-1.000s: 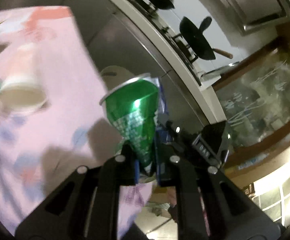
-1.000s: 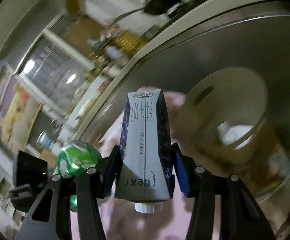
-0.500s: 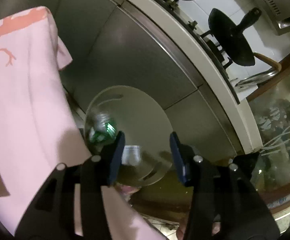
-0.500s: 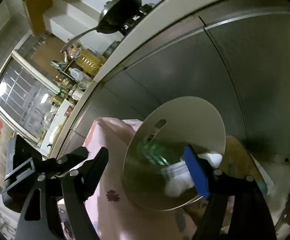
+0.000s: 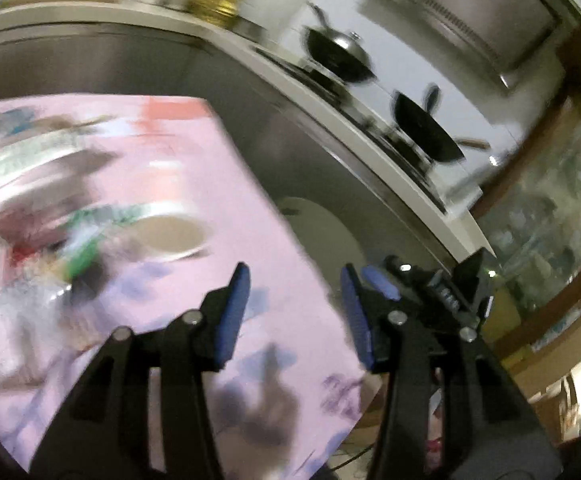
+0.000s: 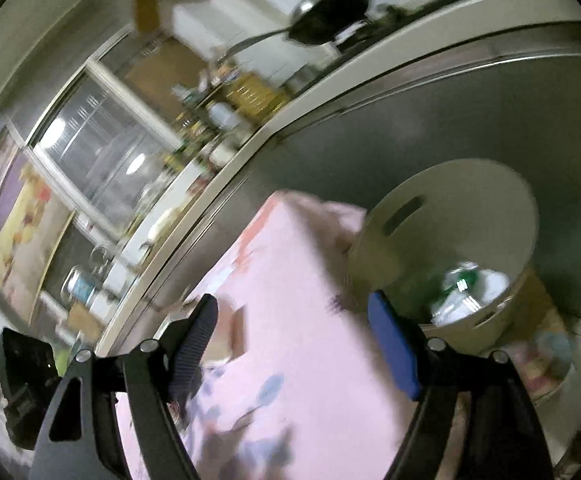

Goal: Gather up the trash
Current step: 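Grasp the red snack wrapper with the left tool while the right tool grasps a green packet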

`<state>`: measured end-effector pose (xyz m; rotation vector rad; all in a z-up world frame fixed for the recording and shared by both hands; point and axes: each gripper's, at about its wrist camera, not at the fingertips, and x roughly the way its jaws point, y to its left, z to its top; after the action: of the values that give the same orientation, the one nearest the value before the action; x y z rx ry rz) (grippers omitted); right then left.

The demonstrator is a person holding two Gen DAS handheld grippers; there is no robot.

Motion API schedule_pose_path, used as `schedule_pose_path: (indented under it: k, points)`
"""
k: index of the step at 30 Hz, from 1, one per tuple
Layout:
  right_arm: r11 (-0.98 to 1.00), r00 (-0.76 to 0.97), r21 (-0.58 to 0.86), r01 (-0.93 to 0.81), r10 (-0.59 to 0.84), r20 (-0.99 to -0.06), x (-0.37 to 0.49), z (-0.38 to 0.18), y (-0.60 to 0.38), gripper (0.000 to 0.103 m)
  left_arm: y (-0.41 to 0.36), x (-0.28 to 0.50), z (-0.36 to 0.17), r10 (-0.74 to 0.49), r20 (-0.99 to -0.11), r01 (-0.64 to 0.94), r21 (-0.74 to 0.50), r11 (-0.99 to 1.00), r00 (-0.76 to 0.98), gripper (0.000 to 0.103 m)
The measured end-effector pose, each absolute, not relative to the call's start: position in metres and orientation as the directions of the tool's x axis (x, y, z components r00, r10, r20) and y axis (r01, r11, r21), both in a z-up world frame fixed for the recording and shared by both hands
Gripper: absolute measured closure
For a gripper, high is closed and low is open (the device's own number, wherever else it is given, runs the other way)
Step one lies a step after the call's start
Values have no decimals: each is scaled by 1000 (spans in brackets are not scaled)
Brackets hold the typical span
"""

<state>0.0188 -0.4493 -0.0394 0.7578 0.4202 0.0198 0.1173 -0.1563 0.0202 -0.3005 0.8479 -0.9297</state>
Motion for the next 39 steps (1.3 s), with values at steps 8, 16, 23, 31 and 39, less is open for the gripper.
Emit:
schedule_pose_path:
  k: [8,16,23,31,39]
  points:
    - [764,837,645,-12,360,-411,50,-33,-359,52,8,103,19,-666,-516,376,-560,738,539,58]
    - [771,750,632,-73,460,-475,81,-29,-296,58,74,101,27,-553,-519,287,-506,814,652,58]
    - [720,690,694,3,501,-523,138,-48,-279,57,50,101,10,-629,-538,348,-536,769,561,58]
    - [732,681,682,-12,505,-530,152,-55,-261,96,9,127,-5,-677,-570,390,-554,735,467,58]
    - [827,753,556,-84,418,-508,69,-44,-261,97,-23,177,-14,-688,-602,379,-574,726,406,58]
